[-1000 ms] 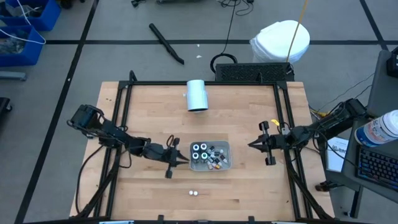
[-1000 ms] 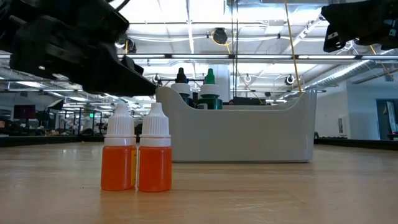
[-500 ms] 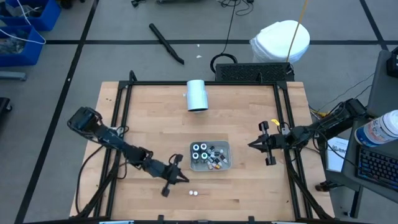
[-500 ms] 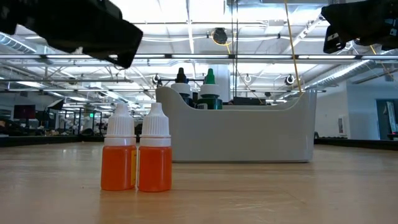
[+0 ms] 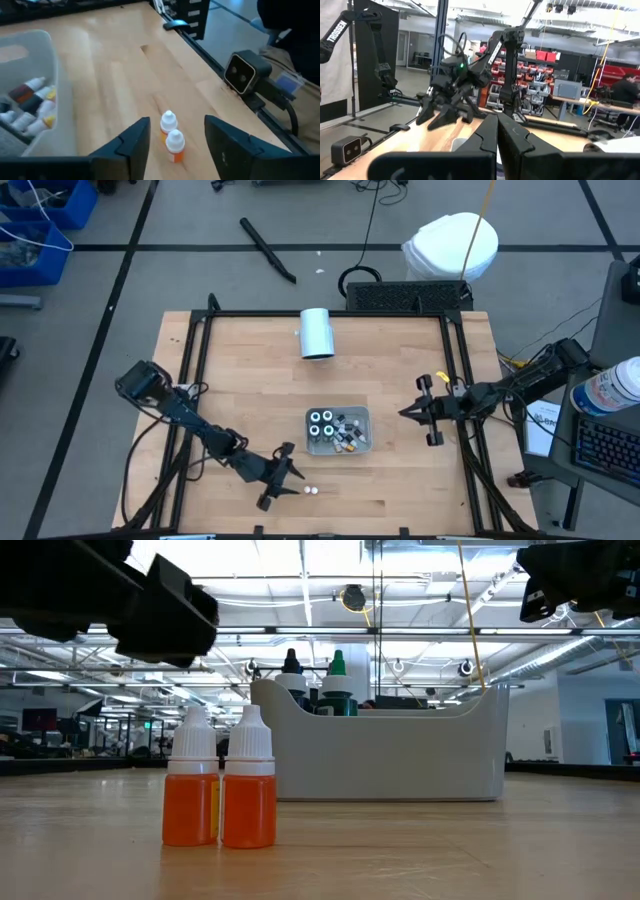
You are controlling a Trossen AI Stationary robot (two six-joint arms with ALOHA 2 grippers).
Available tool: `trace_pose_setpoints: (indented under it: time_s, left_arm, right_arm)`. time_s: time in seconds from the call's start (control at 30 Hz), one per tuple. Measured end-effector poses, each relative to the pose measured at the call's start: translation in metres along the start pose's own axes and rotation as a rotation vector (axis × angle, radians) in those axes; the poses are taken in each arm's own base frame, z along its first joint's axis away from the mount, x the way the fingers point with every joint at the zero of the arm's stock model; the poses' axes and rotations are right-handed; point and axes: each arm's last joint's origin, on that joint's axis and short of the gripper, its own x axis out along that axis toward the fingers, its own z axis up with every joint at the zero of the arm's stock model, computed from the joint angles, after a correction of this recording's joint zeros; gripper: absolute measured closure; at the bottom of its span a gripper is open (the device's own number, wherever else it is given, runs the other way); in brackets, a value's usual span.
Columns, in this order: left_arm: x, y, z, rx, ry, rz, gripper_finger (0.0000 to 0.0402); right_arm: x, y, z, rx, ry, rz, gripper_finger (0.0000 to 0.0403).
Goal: Pick & Place food coloring
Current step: Put the orange food coloring bottle into the gray bin
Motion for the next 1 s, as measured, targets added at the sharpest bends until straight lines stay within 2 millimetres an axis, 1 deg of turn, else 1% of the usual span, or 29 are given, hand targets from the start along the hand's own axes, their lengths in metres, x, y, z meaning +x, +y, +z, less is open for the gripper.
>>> trace_pose_setpoints:
  time_s: [0.13,0.27,0.33,0.43,0.57,0.8,1.0]
  left_arm:
    - [0.012,-0.002,0.001,-0.006,0.01,-0.051,0.0194]
    - [0.02,-0.004,-0.001,-0.007,0.039,-0.06,0.0192]
    - [0.024,-0.005,0.001,-0.045,0.033,-0.053,0.0192]
    - [0.025,-0.004,-0.002,-0.094,0.045,-0.009,0.0192]
    - [0.025,-0.002,-0.005,-0.105,0.061,0.06,0.0192]
    - [0.023,-0.005,-0.011,-0.194,0.125,0.051,0.0192]
    - [0.023,-0.005,-0.012,-0.202,0.116,0.1,0.0192]
  right_arm:
    - [0.0,0.0,0.001,-0.009,-0.013,-0.003,0.0403]
    - [0.0,0.0,0.001,-0.019,-0.013,-0.003,0.0403]
    - [0.0,0.0,0.001,-0.025,-0.013,-0.003,0.0403]
    - [0.0,0.0,0.002,-0.031,-0.016,-0.003,0.0403]
    - [0.0,0.0,0.002,-0.032,-0.022,-0.005,0.0403]
    - [0.0,-0.001,0.003,-0.03,-0.027,-0.006,0.0403]
    - [0.0,-0.001,0.003,-0.027,-0.027,-0.006,0.0403]
